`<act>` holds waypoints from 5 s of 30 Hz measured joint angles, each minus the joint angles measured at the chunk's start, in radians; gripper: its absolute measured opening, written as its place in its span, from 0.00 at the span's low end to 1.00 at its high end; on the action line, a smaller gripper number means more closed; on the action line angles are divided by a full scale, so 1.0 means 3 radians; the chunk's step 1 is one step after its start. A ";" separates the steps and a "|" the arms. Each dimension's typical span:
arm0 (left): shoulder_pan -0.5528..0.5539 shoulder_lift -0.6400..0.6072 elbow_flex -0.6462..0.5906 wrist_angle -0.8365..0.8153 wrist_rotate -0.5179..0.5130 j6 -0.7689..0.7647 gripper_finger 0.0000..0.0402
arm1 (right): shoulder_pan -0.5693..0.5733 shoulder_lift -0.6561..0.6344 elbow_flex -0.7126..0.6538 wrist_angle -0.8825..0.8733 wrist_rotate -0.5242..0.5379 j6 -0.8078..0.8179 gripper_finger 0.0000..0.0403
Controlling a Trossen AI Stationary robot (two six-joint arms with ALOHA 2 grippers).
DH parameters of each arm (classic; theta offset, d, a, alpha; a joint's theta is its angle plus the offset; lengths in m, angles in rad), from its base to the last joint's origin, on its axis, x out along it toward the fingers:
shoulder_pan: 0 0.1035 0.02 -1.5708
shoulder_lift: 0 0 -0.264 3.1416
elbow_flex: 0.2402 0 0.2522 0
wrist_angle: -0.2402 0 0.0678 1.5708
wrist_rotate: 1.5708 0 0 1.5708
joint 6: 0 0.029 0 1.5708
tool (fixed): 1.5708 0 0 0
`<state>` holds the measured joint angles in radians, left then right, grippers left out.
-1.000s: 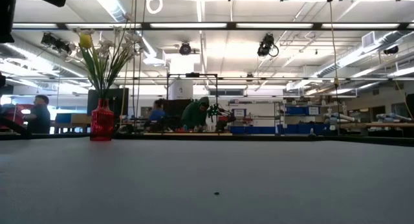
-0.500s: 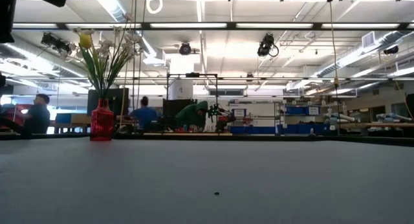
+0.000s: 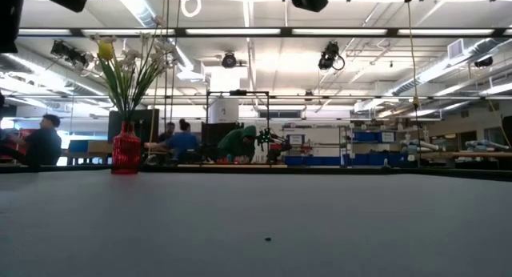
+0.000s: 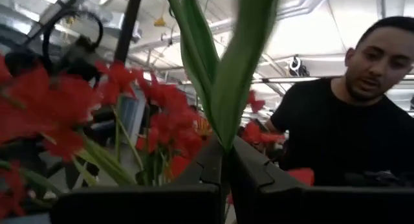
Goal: Sort flowers into vase by color
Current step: Put the black flower into the transparent vase
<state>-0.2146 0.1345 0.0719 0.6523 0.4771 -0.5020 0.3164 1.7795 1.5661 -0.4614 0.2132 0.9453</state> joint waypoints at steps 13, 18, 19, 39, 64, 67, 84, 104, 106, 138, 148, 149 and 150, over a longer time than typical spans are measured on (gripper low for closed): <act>-0.0252 0.0311 -0.0001 0.0108 -0.0112 0.0476 0.04 | 0.0007 0.0178 0.0001 0.0293 -0.0169 -0.0109 0.38; -0.0290 0.0417 -0.0001 0.0073 -0.0014 0.0610 0.04 | 0.0010 0.0176 0.0001 0.0308 -0.0175 -0.0201 0.38; -0.0292 0.0431 -0.0001 0.0061 -0.0007 0.0611 0.04 | 0.0010 0.0176 0.0001 0.0314 -0.0179 -0.0209 0.38; -0.0291 0.0663 0.0000 -0.0207 0.0227 0.0610 0.05 | 0.0010 0.0175 0.0001 0.0312 -0.0250 -0.0222 0.38; -0.0290 0.0818 0.0000 -0.0520 0.0398 0.0575 0.10 | 0.0012 0.0173 0.0001 0.0305 -0.0281 -0.0284 0.38; -0.0290 0.0818 0.0000 -0.0481 0.0398 0.0542 0.10 | 0.0013 0.0173 0.0001 0.0305 -0.0281 -0.0284 0.38; -0.0290 0.0818 0.0050 -0.0521 0.0502 0.0249 0.39 | 0.0017 0.0173 0.0001 0.0189 -0.0283 -0.0285 0.38; -0.0290 0.0818 0.0961 -0.2431 0.0521 0.0975 0.49 | 0.0014 0.0171 0.0003 0.0140 -0.0421 -0.0398 0.38; -0.0290 0.0818 0.1066 -0.2601 0.0495 0.1034 0.49 | 0.0014 0.0171 0.0003 0.0141 -0.0428 -0.0429 0.38; -0.0312 0.1188 0.1729 -0.3655 0.0226 0.1023 0.49 | 0.0015 0.0171 0.0003 0.0151 -0.0429 -0.0599 0.38; -0.0420 0.1187 0.1755 -0.3845 0.0230 0.0972 0.49 | 0.0015 0.0171 0.0003 0.0144 -0.0429 -0.0688 0.38; -0.0420 0.1189 0.1791 -0.3862 0.0228 0.0979 0.49 | 0.0015 0.0171 0.0003 0.0144 -0.0429 -0.0695 0.38; -0.0421 0.1190 0.1843 -0.3888 0.0222 0.0995 0.49 | 0.0014 0.0171 0.0003 0.0143 -0.0429 -0.0696 0.38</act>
<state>-0.3408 0.4915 0.6249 -0.5141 0.5438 -0.2036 0.3206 1.8309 1.5669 -0.4186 0.0845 0.7364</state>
